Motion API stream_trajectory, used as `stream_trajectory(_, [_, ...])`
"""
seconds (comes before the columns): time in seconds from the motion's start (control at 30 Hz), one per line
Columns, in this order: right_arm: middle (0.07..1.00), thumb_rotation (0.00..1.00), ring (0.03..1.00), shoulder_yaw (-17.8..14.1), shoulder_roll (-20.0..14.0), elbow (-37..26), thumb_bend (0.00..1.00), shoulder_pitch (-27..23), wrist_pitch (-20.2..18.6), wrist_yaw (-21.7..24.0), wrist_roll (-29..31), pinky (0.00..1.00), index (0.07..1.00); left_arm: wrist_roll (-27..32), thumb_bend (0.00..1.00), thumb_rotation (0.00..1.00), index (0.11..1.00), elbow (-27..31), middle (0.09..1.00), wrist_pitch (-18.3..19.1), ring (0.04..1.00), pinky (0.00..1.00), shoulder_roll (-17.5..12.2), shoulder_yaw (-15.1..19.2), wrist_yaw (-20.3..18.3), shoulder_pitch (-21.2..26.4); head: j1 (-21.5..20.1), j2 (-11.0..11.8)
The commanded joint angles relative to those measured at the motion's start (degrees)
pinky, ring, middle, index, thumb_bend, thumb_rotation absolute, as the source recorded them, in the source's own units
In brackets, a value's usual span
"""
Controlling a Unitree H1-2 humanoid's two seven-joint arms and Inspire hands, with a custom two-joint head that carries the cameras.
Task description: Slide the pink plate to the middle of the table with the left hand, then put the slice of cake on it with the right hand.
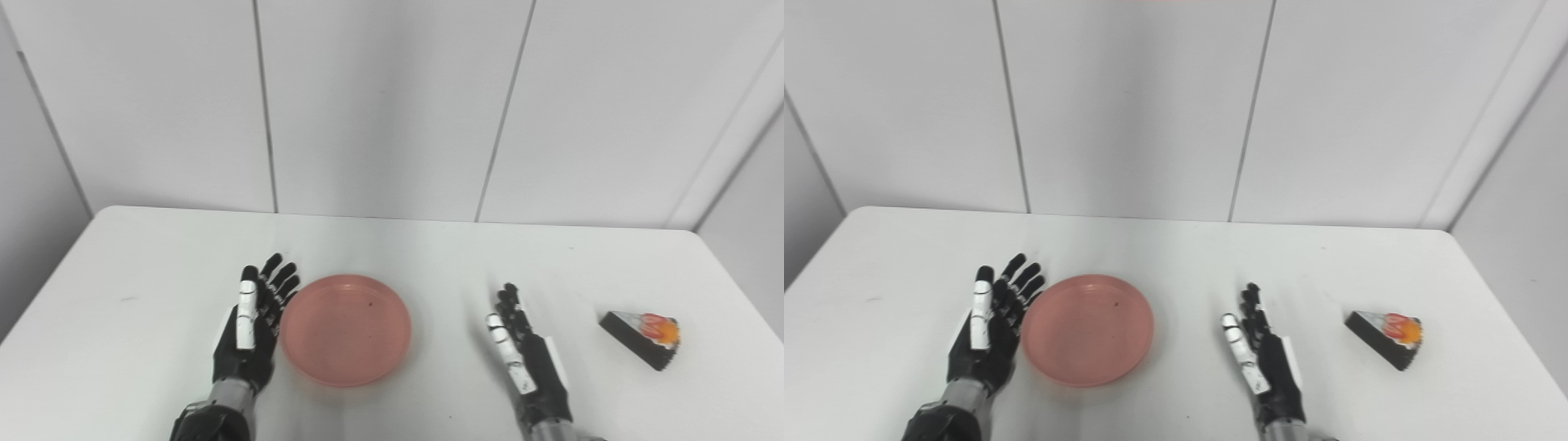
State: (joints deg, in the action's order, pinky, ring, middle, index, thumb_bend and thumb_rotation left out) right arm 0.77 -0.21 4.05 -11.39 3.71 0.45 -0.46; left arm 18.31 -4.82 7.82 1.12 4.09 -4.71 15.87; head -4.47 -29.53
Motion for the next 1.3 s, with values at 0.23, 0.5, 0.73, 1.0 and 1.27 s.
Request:
stream_trajectory(0.23, [0.963,0.75,0.98,-2.0,-1.5,-0.6,0.65,-5.1,4.9,-1.8,-1.3,1.0,0.984,-2.6,0.64,0.99,0.932,1.2,0.933,0.9,0.944,0.95,2.3,-4.7,-1.2,-2.1,-2.3,-1.1])
stream_trajectory(0.5, [0.904,0.62,0.902,-6.0,-8.7,-6.8,0.58,-9.3,-1.4,-2.7,-5.1,0.91,0.919,-3.4,0.65,1.0,0.924,-1.8,0.934,-1.1,0.938,0.95,2.8,-6.3,-2.2,-2.0,-4.1,-0.9])
stream_trajectory(0.73, [0.856,0.43,0.852,-8.0,-18.0,-13.4,0.62,-11.3,-11.9,-0.1,-9.5,0.78,0.865,-3.3,0.68,0.97,0.923,-4.5,0.926,-3.2,0.932,0.94,2.7,-6.3,-3.5,-1.7,-7.0,-0.3])
stream_trajectory(1.0, [0.773,0.35,0.763,-5.8,-24.3,-17.0,0.68,-12.1,-21.1,0.8,-20.7,0.69,0.801,-1.9,0.7,0.94,0.912,-5.7,0.917,-3.9,0.923,0.92,0.6,-5.2,-6.1,-2.0,-15.0,0.5])
stream_trajectory(1.27, [0.744,0.32,0.7,-3.0,-29.5,-16.5,0.7,-12.3,-26.4,0.7,-37.8,0.59,0.758,-1.2,0.71,0.93,0.896,-6.4,0.906,-3.9,0.908,0.89,-1.4,-3.8,-7.6,-1.6,-18.6,0.7])
